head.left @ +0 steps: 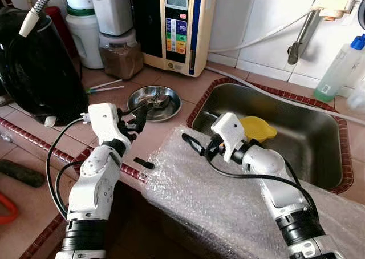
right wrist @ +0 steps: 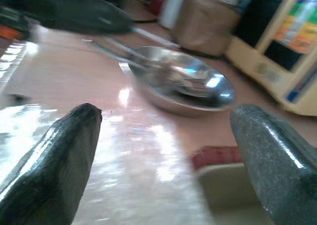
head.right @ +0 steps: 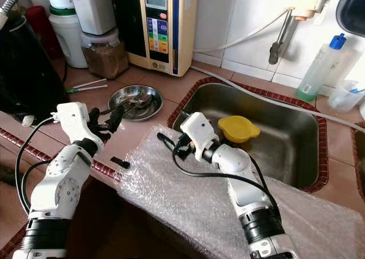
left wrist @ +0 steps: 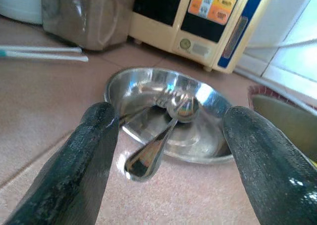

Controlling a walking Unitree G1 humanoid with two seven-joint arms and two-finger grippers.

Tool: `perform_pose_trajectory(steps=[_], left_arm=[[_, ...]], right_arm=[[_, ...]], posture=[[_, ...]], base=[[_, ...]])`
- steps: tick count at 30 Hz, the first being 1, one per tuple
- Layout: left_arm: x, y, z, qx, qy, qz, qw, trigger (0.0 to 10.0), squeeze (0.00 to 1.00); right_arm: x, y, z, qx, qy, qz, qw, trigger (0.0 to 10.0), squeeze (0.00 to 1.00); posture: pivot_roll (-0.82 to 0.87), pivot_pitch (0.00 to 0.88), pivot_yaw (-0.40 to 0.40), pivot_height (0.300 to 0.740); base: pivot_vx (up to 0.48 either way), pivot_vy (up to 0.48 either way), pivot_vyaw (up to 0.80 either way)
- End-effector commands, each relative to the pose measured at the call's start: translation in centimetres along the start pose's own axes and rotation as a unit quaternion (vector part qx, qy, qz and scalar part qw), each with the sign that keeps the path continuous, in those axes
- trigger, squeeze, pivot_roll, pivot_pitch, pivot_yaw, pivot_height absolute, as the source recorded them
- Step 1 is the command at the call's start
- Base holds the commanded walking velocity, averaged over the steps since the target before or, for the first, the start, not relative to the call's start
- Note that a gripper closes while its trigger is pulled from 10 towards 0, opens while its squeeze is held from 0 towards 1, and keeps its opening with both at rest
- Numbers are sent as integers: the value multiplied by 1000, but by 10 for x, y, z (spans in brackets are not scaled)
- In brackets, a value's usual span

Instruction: Kitchen organization

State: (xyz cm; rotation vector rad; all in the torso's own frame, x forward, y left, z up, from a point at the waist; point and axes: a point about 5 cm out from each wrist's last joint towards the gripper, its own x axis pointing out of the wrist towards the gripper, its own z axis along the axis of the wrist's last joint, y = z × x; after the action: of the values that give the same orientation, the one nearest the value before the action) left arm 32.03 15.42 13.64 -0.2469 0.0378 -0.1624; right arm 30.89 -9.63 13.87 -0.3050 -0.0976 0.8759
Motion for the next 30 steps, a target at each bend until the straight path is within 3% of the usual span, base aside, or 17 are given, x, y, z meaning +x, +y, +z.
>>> perform_pose_trajectory(steps=[1, 13, 24, 25, 27, 28, 30], left_arm=[[3, -2, 0, 11, 0, -9, 1000, 10000, 0], [12, -4, -10, 17, 18, -21, 999, 10000, 0], [14, 7, -8, 42, 1, 2, 999, 10000, 0], [14, 6, -8, 41, 2, -1, 999, 10000, 220], [14, 6, -9, 40, 5, -3, 999, 10000, 220], [14, 5, -9, 43, 7, -6, 999, 10000, 780], [15, 6, -11, 48, 8, -4, 999, 10000, 776]], right_arm=[[0, 3, 3, -3, -1, 16, 1000, 10000, 0], [-2, 1, -1, -19, 19, 11, 1000, 10000, 0], [-2, 2, -2, -21, 22, 12, 999, 10000, 0], [-2, 2, -2, -21, 22, 12, 999, 10000, 0], [-2, 2, -2, -21, 22, 12, 999, 10000, 0], [-2, 2, -2, -22, 22, 11, 999, 10000, 0], [-1, 3, -3, -23, 23, 12, 999, 10000, 0]], posture=[[89, 0, 8, 740], [81, 0, 11, 740], [79, 0, 13, 740], [80, 0, 14, 740], [80, 0, 14, 740], [80, 0, 13, 740], [80, 0, 13, 740]], base=[[0, 0, 0], [0, 0, 0], [0, 0, 0], [0, 0, 0], [0, 0, 0], [0, 0, 0], [0, 0, 0]])
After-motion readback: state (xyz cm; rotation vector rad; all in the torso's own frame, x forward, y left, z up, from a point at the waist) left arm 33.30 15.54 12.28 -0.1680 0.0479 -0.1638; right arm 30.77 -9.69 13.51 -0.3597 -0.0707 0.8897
